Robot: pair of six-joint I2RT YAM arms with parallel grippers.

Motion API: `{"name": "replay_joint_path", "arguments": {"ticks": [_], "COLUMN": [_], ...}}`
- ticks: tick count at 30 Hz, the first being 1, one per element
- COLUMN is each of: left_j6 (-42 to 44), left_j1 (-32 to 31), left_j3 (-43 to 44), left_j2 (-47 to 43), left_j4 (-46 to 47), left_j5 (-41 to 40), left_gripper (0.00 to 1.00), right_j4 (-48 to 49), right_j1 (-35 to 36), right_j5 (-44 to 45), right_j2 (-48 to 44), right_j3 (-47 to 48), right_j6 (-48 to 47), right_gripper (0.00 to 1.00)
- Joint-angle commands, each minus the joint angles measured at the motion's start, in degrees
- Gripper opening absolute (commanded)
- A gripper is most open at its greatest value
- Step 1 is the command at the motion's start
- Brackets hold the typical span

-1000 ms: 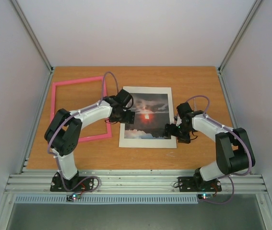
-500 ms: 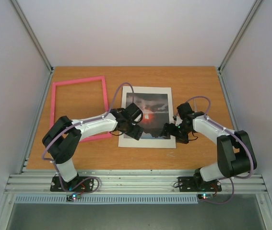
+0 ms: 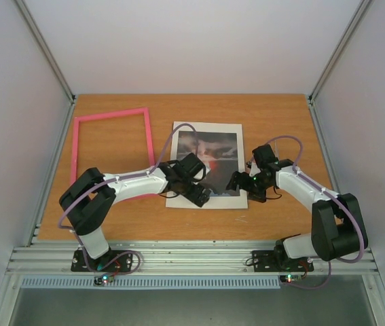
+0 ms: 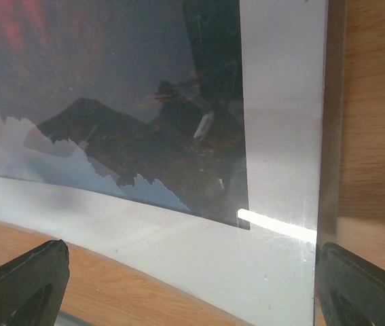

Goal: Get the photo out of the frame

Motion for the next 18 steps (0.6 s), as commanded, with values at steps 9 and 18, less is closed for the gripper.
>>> {"name": "replay_joint_path", "arguments": {"ticks": [9,18], "left_j6": [1.9,1.7], "left_j1": [-3.7,-3.8], "left_j3": [-3.7,-5.9], "left_j2": [-1.7,-1.2], "left_j4": [9.9,14.1], "left_j5": [0.2,-0.3], "left_gripper": [0.99,0.99], "right_j4": [3.1,2.8], "right_j1": [0.3,0.3], "right_j5": [-4.8,-6.2], "right_j2": [-3.7,-4.4], "right_j3": [-0.4,-0.2], "right_j6": [4.6,6.2], "right_gripper": [0.98,0.98]}}
